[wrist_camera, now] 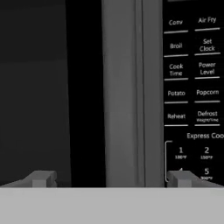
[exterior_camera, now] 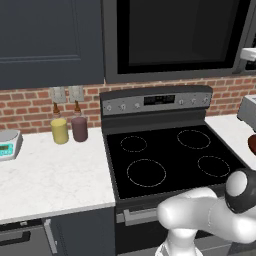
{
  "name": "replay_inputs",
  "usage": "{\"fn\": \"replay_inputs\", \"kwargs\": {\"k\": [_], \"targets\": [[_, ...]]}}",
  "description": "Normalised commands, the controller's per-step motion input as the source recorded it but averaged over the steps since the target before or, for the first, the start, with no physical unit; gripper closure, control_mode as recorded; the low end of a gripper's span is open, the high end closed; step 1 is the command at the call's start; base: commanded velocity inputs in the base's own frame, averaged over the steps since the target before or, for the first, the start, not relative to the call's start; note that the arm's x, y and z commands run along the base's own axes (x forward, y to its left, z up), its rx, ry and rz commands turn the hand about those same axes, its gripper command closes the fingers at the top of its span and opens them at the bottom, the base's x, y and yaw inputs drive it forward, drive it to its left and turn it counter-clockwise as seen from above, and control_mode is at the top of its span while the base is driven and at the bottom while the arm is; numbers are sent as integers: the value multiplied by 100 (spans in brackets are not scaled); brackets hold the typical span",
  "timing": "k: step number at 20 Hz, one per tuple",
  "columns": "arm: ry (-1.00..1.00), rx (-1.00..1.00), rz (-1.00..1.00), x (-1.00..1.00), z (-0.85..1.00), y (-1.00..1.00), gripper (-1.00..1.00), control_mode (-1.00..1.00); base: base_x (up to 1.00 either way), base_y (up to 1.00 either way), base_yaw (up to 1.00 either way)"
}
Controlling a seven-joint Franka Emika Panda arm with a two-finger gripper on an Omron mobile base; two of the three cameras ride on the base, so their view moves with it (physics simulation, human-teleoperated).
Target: Open the microwave, place the bowl with waffle inside the microwave, then close the microwave door and turn it on.
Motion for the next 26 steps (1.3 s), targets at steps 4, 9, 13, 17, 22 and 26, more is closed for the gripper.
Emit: {"fn": "replay_inputs", "kwargs": {"k": [4,9,13,17,22,26], "targets": [[0,0,0,19,0,-22,-100,-100,0,0,0],[1,0,0,18,0,-3,-100,-100,0,0,0],[1,0,0,11,0,0,-100,-100,0,0,0],[0,0,0,5,0,4,-100,-100,0,0,0],[0,-1,0,10,0,4,-100,-100,0,0,0],[0,-2,-2,15,0,13,-100,-100,0,0,0]]}}
